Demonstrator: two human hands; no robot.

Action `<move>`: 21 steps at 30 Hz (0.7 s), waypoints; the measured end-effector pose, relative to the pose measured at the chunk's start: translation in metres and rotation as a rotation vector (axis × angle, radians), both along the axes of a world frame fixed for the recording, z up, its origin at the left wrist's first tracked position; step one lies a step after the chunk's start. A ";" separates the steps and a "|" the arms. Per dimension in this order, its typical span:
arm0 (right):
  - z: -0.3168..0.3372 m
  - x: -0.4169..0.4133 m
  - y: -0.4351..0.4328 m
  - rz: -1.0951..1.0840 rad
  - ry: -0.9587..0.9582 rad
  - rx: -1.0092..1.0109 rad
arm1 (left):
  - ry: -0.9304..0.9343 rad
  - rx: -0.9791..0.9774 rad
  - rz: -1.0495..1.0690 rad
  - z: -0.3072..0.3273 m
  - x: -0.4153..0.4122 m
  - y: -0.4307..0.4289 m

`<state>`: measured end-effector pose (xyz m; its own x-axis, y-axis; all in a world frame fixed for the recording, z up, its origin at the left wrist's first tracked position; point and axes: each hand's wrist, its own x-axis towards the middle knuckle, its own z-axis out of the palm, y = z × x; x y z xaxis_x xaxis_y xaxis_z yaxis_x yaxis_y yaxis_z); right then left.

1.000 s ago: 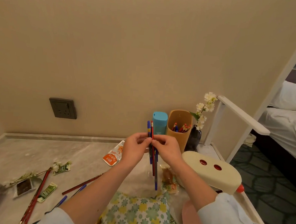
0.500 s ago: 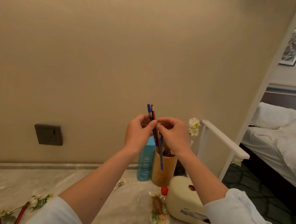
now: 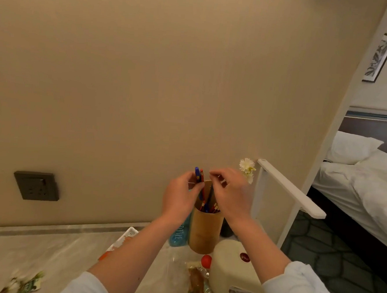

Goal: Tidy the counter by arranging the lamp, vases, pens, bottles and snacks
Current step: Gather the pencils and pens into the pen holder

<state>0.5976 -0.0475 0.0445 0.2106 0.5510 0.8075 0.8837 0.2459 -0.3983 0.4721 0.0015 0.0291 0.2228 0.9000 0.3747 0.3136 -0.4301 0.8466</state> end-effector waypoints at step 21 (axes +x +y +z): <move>-0.029 -0.034 -0.008 0.041 0.082 -0.208 | -0.018 -0.058 -0.028 -0.032 -0.038 -0.007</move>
<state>0.5638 -0.0559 0.0155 0.2445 0.7131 0.6571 0.8374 0.1863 -0.5138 0.4338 -0.0054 -0.0027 0.2423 0.9138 0.3260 0.2869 -0.3885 0.8757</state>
